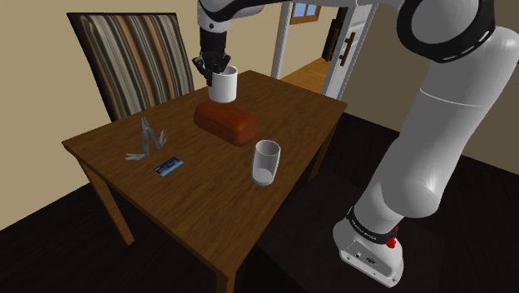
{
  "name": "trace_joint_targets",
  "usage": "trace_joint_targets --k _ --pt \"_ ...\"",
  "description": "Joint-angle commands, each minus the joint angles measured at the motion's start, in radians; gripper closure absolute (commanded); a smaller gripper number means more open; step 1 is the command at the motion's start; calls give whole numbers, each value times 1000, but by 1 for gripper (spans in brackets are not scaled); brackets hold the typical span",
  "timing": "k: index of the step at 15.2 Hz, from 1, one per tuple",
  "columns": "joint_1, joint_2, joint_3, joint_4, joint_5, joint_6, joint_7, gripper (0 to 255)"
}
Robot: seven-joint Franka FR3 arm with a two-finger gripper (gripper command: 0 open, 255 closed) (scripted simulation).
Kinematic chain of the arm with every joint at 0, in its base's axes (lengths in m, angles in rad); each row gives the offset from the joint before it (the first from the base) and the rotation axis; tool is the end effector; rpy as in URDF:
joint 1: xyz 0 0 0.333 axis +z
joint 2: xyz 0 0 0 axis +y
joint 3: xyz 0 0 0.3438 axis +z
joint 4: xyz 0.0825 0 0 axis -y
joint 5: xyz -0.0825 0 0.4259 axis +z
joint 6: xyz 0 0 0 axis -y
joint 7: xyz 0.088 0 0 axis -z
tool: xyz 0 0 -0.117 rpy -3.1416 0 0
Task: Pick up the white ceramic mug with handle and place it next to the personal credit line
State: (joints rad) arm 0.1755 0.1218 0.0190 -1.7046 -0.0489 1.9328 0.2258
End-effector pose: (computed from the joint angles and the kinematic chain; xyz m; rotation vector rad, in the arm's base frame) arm 0.6450 0.1226 0.5295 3.1153 -0.0260 0.1767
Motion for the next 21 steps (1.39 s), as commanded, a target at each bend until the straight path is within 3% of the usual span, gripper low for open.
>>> trace_joint_targets --k 1,6,21 --pt "28 39 20 48 -9 -10 51 255" --pt "92 157 55 212 -33 -62 150 255" --pt "91 180 52 42 -40 130 163 255"
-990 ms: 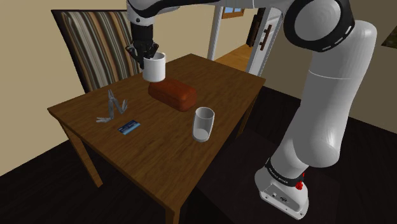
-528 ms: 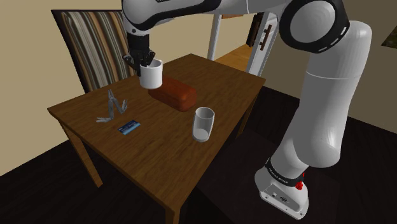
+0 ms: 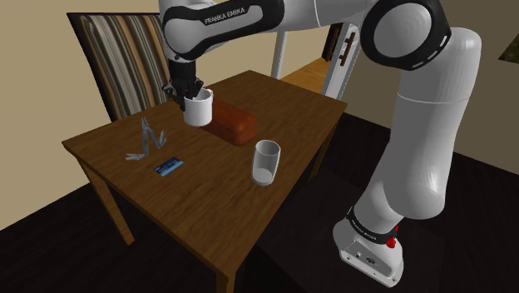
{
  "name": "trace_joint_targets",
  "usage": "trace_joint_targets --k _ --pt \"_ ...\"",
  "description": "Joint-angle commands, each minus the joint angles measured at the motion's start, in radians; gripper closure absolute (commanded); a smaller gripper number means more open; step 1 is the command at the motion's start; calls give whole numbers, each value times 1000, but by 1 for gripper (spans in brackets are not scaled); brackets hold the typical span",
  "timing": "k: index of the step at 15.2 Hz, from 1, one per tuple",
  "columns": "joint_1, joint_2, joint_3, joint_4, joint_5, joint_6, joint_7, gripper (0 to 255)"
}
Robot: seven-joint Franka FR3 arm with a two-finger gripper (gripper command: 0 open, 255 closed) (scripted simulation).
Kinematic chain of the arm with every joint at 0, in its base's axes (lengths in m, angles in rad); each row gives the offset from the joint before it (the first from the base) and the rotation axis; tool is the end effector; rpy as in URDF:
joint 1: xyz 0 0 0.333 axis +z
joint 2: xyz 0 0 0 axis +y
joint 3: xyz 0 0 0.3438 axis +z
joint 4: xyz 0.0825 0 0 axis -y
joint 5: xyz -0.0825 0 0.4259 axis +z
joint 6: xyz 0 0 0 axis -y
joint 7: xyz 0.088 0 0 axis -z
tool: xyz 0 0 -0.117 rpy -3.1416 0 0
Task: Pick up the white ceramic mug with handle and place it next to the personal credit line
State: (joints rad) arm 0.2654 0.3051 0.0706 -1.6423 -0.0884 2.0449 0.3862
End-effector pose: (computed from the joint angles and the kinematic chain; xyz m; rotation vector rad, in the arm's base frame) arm 0.6712 0.2234 0.4489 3.1155 -0.0280 0.1764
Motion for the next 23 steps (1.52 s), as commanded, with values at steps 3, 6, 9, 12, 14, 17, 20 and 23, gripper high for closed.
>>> trace_joint_targets --k 3,6,9,12,14,17,20,23 --pt "1 7 -1 -46 -3 54 6 255" --pt "1 19 -1 -70 -6 90 9 255" --pt "1 33 -2 -91 -8 125 12 255" --pt "1 48 -3 -111 -12 159 16 255" --pt "1 60 -4 -122 -14 182 18 255" --pt "1 70 -4 -133 -16 203 21 255" --pt "1 70 -4 -132 -16 203 21 255" --pt "1 70 -4 -132 -16 203 21 255"
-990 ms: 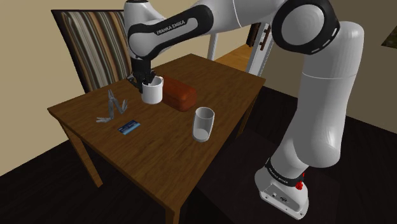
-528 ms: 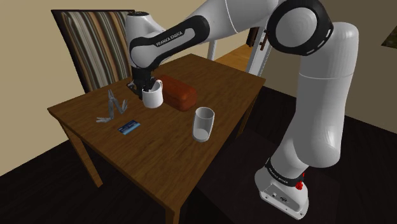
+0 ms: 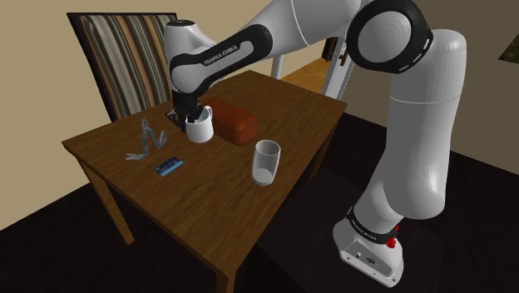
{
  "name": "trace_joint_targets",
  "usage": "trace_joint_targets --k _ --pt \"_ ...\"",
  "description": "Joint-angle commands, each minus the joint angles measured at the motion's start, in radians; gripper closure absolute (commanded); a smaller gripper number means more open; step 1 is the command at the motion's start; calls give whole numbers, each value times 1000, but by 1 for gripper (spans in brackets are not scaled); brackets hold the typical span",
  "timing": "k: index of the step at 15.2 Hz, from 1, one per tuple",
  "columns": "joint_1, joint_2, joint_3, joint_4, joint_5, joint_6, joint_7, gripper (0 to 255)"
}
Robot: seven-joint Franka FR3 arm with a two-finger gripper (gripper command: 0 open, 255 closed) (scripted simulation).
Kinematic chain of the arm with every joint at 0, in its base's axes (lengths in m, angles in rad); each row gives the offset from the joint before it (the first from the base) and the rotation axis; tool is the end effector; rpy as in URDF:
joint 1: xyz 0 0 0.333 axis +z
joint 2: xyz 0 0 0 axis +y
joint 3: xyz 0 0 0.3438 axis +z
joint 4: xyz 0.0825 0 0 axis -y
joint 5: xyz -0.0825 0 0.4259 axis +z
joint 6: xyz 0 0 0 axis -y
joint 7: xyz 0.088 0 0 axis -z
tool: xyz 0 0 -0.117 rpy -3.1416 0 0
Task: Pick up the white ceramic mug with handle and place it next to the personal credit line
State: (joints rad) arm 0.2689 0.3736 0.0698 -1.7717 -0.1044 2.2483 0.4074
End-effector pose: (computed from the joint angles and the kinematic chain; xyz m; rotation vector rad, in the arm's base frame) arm 0.6668 0.2268 0.3541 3.1186 -0.0212 0.1855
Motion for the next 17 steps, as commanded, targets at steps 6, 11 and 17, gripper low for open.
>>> trace_joint_targets --k 6,11,17 --pt "-2 1 -2 -2 0 -2 1 0" --pt "-2 -63 2 34 9 -102 -6 0" --pt "-2 -63 2 34 9 -102 -6 0"
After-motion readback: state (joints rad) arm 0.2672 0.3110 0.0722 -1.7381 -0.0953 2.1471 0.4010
